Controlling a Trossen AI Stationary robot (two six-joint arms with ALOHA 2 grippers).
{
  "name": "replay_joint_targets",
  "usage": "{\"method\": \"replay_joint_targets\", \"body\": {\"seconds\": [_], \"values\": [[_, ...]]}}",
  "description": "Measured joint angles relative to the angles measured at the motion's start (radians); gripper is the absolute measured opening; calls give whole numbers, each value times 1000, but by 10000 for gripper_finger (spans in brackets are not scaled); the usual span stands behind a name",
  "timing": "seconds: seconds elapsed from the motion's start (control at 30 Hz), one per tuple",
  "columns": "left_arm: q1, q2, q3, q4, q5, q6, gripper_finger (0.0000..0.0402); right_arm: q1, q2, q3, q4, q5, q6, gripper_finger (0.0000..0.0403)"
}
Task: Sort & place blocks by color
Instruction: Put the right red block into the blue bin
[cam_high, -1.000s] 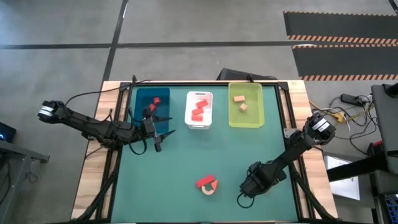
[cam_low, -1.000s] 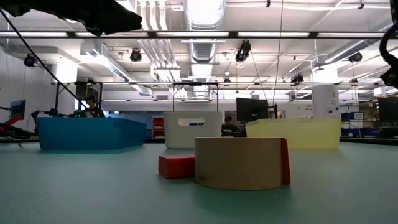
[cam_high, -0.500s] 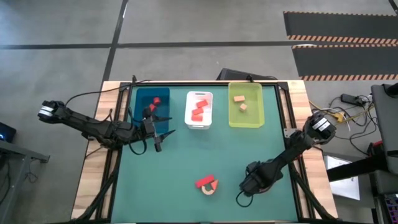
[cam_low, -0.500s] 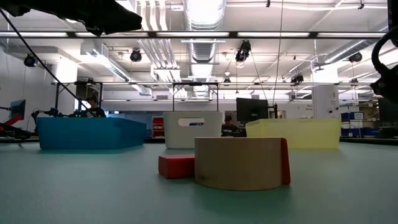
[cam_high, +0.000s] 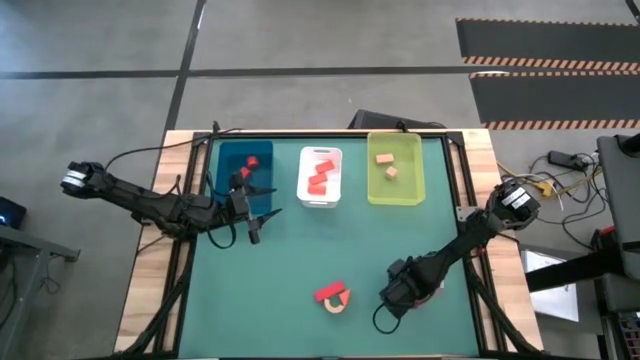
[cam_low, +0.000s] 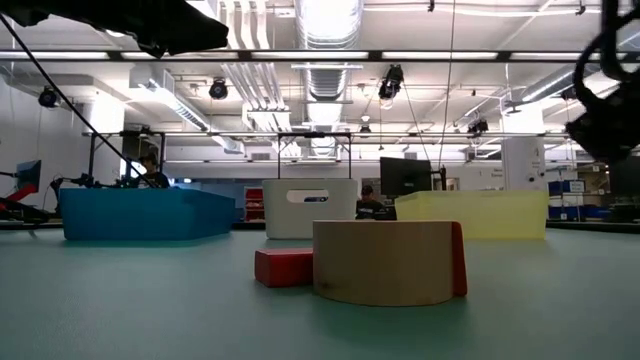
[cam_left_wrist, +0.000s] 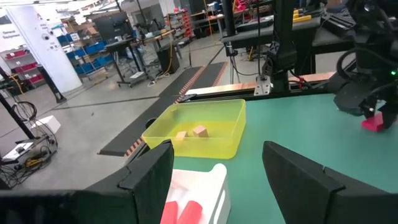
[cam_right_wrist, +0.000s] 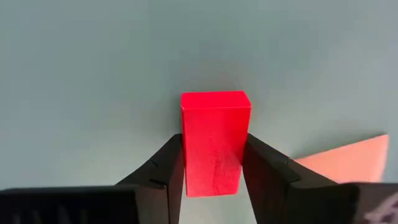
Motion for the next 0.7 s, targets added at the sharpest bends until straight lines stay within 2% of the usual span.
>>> {"method": "replay_joint_targets", "body": {"seconds": [0.2,0.27,0.47,0.57,0.7], "values": [[0,4,0,-3,0,-56,231,-86,-139,5,-65,-21,-166,119],[0,10,0,-1,1,-94,231,-118,-198,4,-71,46,-219,119],[-1,59,1,15,13,-186,231,-211,-373,4,-48,364,-433,119],[-1,104,1,62,15,-188,231,-263,-437,-6,50,499,-631,119],[-1,165,1,150,16,-188,231,-332,-481,-51,275,569,-924,119]]}}
